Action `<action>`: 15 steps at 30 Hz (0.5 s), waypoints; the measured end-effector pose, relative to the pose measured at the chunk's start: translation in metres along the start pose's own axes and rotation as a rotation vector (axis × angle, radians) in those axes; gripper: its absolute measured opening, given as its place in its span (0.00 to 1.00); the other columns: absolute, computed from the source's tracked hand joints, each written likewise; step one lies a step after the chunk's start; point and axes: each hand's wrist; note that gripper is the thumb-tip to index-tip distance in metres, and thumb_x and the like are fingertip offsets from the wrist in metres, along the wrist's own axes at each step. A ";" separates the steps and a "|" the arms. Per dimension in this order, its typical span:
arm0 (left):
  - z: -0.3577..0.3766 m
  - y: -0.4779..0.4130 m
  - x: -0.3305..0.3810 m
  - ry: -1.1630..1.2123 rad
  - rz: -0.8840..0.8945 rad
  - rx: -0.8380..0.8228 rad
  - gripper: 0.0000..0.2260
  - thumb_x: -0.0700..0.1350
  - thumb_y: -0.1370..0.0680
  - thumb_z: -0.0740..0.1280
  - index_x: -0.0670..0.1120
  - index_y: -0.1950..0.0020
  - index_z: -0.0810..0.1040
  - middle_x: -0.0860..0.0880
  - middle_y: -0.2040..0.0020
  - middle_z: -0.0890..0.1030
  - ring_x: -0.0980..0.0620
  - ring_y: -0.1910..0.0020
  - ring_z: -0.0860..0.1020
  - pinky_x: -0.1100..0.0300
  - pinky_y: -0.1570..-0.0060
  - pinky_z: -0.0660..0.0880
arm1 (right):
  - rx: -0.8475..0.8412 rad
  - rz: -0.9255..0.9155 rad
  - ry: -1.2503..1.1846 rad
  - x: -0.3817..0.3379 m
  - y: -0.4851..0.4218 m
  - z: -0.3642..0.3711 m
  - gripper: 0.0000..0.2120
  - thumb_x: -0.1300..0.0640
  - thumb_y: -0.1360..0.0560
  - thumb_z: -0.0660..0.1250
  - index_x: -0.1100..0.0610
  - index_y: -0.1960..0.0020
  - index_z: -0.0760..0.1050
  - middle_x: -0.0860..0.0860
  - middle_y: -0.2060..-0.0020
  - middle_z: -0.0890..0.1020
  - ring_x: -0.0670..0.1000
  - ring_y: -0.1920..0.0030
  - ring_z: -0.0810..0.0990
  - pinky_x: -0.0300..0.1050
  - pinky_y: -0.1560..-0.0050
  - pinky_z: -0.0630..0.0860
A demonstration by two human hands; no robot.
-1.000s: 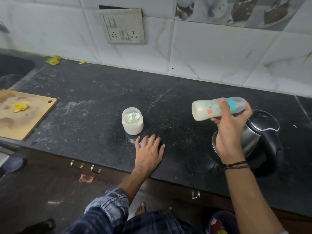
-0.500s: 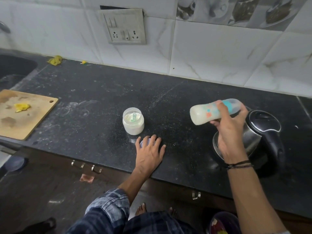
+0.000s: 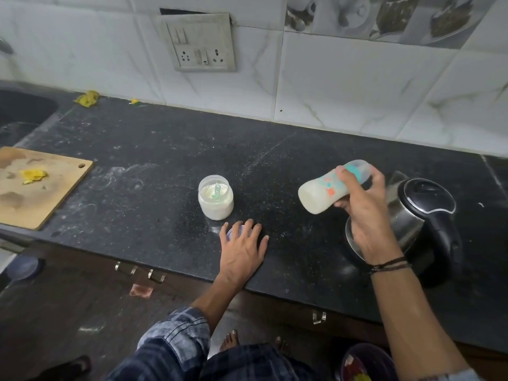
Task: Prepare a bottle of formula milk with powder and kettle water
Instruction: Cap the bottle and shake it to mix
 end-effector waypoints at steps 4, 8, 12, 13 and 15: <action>-0.003 0.000 0.002 -0.012 -0.011 -0.020 0.17 0.60 0.16 0.59 0.53 0.37 0.78 0.53 0.36 0.78 0.46 0.35 0.76 0.40 0.28 0.61 | 0.128 -0.059 -0.122 0.001 0.001 0.002 0.30 0.46 0.30 0.80 0.45 0.34 0.68 0.51 0.39 0.80 0.48 0.47 0.87 0.39 0.63 0.81; -0.005 0.000 0.001 -0.011 -0.005 -0.038 0.17 0.61 0.16 0.58 0.53 0.36 0.79 0.52 0.35 0.78 0.46 0.35 0.76 0.40 0.27 0.60 | -0.049 -0.055 0.041 0.009 0.007 0.004 0.27 0.48 0.31 0.80 0.41 0.37 0.70 0.50 0.42 0.81 0.46 0.49 0.87 0.38 0.65 0.80; -0.008 -0.001 0.003 -0.021 -0.019 -0.061 0.17 0.61 0.16 0.58 0.53 0.36 0.78 0.53 0.35 0.78 0.47 0.34 0.76 0.40 0.27 0.60 | 0.187 -0.098 -0.150 0.002 0.005 0.006 0.32 0.45 0.30 0.79 0.43 0.32 0.66 0.49 0.39 0.79 0.45 0.48 0.87 0.39 0.62 0.81; -0.009 0.000 0.003 -0.022 -0.021 -0.062 0.17 0.60 0.16 0.59 0.53 0.36 0.79 0.53 0.35 0.78 0.47 0.34 0.76 0.40 0.27 0.60 | 0.181 -0.087 -0.138 0.001 0.004 0.006 0.32 0.47 0.28 0.79 0.45 0.31 0.66 0.50 0.39 0.79 0.46 0.48 0.87 0.39 0.62 0.80; -0.009 0.000 0.003 -0.022 -0.014 -0.056 0.17 0.60 0.16 0.59 0.53 0.36 0.79 0.53 0.35 0.79 0.46 0.34 0.76 0.40 0.27 0.60 | 0.067 -0.055 -0.019 0.002 0.002 0.005 0.26 0.50 0.26 0.78 0.45 0.34 0.69 0.48 0.43 0.83 0.47 0.49 0.87 0.39 0.65 0.79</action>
Point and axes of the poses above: each hand's wrist, its own y-axis away from the middle knuckle, its own z-axis out of the palm, x = y × z
